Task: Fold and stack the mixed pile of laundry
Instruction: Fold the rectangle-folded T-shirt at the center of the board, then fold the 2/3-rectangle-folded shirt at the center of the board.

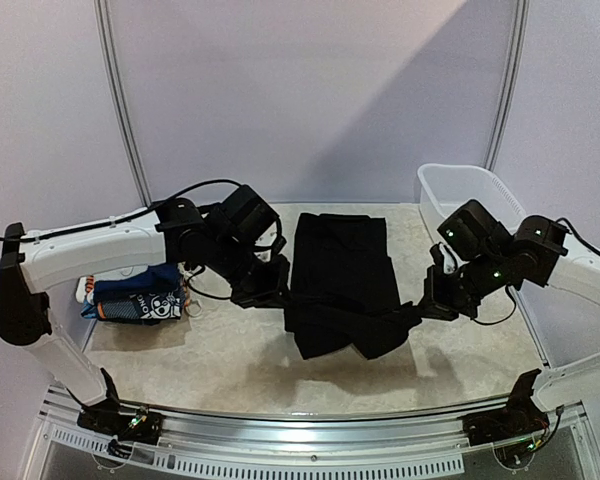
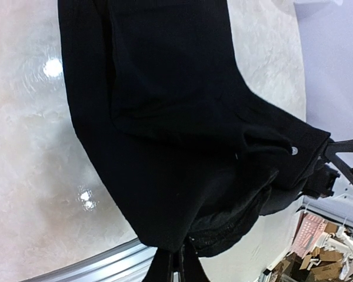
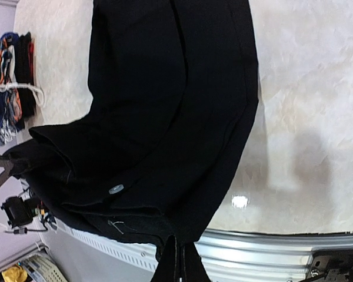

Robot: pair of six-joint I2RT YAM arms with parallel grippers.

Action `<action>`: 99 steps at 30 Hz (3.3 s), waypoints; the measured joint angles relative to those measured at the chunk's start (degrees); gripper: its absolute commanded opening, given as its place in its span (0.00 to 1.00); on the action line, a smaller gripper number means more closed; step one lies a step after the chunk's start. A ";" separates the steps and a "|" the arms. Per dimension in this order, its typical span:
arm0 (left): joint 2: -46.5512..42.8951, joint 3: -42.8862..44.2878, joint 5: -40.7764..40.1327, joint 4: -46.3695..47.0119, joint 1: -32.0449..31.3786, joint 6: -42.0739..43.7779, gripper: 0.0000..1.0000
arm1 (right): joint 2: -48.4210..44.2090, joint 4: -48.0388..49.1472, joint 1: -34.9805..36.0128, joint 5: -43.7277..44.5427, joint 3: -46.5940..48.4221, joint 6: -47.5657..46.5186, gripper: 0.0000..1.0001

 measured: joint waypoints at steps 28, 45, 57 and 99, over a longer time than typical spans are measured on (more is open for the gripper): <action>26.03 25.40 5.60 0.33 16.81 9.92 0.00 | 34.69 3.61 -20.98 -7.30 21.42 -21.09 0.00; 39.08 32.54 8.31 0.57 21.33 13.33 0.00 | 50.99 4.74 -25.33 -10.29 30.97 -25.14 0.00; 45.53 34.32 9.09 1.70 21.57 15.08 0.11 | 58.23 5.70 -25.70 -11.74 33.57 -24.44 0.15; 10.88 6.64 0.24 -1.40 10.34 23.63 0.46 | 57.70 5.60 -13.94 -12.90 39.47 -27.96 0.27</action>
